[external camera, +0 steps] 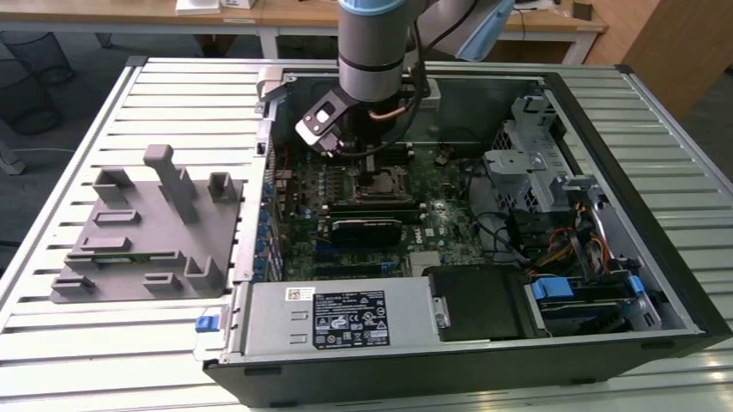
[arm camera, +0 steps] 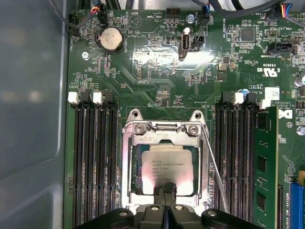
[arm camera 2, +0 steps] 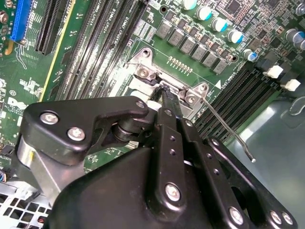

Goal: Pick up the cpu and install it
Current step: 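Close the cpu cover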

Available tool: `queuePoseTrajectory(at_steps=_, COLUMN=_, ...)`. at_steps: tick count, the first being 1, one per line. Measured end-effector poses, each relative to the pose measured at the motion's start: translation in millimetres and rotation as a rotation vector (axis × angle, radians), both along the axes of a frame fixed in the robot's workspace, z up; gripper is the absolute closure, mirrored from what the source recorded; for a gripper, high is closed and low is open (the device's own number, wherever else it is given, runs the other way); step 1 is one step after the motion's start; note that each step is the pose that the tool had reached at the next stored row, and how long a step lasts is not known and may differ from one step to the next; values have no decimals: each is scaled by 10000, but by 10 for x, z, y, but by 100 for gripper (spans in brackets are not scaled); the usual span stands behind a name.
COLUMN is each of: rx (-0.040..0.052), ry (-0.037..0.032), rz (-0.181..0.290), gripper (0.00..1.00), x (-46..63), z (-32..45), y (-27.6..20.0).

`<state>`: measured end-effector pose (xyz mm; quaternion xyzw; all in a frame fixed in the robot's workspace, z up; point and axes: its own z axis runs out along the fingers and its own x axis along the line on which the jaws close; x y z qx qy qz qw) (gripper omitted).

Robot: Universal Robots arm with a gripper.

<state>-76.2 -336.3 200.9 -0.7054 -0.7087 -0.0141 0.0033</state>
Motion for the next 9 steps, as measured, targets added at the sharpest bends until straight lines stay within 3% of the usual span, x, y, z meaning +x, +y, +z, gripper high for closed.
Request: queuePoseTrajectory(at_steps=9, rx=26, ry=-4, rz=31, gripper=89, x=45, z=-6, y=44)
